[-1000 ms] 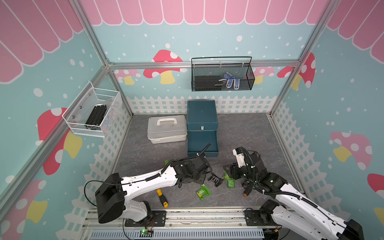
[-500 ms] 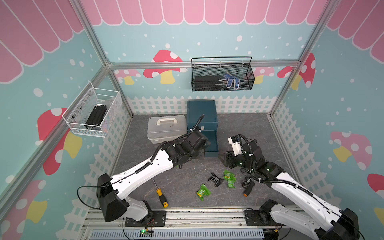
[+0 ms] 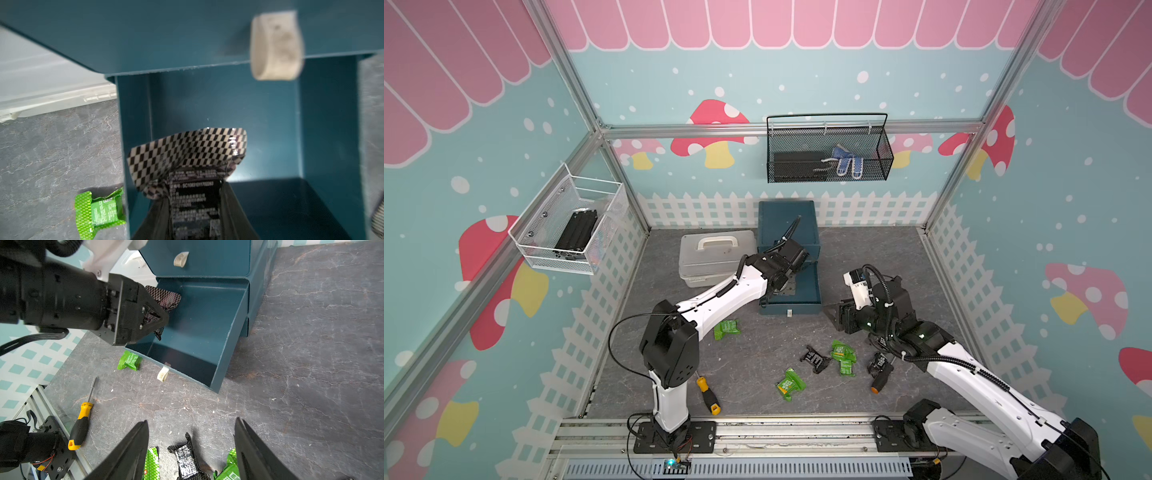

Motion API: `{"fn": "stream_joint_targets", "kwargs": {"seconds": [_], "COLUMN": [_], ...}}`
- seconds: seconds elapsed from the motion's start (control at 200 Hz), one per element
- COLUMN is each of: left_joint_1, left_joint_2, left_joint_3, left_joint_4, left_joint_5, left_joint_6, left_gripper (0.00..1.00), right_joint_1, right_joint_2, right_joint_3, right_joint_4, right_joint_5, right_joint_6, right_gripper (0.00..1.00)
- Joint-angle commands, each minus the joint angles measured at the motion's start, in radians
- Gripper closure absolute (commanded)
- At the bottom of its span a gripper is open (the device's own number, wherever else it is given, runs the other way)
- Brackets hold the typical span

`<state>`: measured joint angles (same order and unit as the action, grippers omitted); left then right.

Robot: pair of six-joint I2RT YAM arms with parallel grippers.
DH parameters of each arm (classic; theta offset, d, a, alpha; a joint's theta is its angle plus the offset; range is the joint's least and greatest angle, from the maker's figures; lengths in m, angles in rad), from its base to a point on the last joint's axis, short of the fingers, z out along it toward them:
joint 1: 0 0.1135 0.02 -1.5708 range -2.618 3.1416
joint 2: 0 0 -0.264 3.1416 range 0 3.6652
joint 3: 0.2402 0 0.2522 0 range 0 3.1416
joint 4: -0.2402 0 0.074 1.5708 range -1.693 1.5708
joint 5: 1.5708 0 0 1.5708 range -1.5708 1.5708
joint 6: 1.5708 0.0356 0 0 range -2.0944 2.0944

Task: Place the cookies into the drawer by color
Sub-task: Place the cookie in the drawer.

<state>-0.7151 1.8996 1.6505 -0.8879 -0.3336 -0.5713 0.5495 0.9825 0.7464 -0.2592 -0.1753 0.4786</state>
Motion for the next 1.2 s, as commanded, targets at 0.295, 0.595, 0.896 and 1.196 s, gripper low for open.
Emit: {"fn": "stream_joint_targets", "kwargs": {"seconds": [0.295, 0.595, 0.896, 1.196], "left_joint_1": [0.016, 0.026, 0.025, 0.006], "left_joint_2": [0.048, 0.053, -0.015, -0.162], "left_joint_3": [-0.025, -0.054, -0.099, -0.122], "left_joint_4": [0.018, 0.057, 0.104, 0.129], "left_joint_5": [-0.019, -0.002, 0.005, 0.030], "left_joint_6": [0.000, 0.016, 0.023, 0.043], "left_gripper": [0.65, 0.53, 0.44, 0.39], "right_joint_1": [-0.008, -0.009, -0.005, 0.089], "right_joint_2": [-0.027, -0.031, 0.033, 0.172], "right_joint_3": [-0.045, -0.101, -0.224, -0.229], "right_joint_4": [0.005, 0.020, 0.171, 0.182], "right_joint_5": [0.011, 0.025, -0.073, -0.051], "right_joint_6": [-0.005, 0.027, 0.067, 0.012], "right_gripper": [0.32, 0.32, 0.33, 0.31]}}
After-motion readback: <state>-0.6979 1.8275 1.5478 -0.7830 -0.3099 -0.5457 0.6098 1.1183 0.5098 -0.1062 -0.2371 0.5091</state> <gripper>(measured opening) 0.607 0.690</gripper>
